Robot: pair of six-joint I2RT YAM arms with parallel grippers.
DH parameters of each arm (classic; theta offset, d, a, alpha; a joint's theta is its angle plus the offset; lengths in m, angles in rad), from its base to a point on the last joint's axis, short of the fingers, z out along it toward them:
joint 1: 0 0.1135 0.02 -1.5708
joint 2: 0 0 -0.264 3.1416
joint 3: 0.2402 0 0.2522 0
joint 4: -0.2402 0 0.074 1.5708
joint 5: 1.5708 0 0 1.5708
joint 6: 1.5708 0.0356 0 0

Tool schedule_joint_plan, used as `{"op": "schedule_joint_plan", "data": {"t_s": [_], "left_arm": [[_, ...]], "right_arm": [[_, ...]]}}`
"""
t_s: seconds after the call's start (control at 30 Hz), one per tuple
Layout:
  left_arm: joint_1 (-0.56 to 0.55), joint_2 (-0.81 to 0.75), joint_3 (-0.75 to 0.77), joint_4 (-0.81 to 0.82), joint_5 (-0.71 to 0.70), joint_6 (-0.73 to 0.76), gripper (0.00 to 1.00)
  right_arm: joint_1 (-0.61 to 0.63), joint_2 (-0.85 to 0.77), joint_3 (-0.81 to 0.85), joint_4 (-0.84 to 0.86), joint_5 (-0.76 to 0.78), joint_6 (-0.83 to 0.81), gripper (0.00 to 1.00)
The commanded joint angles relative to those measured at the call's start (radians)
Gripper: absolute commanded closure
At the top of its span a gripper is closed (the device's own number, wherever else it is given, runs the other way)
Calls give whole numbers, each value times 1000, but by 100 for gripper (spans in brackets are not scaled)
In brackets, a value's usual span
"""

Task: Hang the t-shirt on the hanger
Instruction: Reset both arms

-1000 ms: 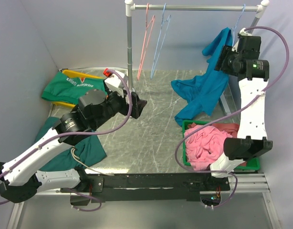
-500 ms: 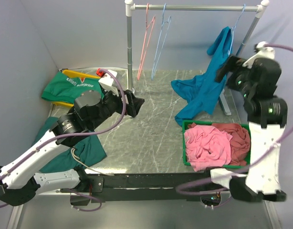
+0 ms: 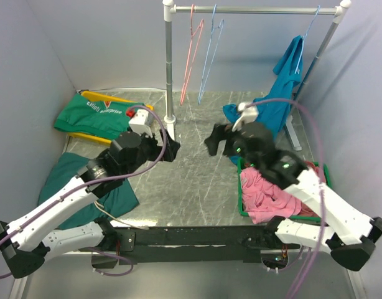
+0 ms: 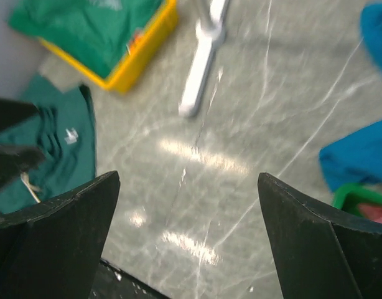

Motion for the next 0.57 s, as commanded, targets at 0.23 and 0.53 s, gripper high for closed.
{"op": "schedule_joint_plan", "data": {"t_s": [0.23, 0.53], "left_arm": [[3, -85, -194, 68, -142, -188, 3], [2, -66, -178, 80, -145, -162, 3]], "right_arm": [[43, -90, -357, 403, -12, 83, 0], [43, -171, -468, 529, 13, 94, 0]]}}
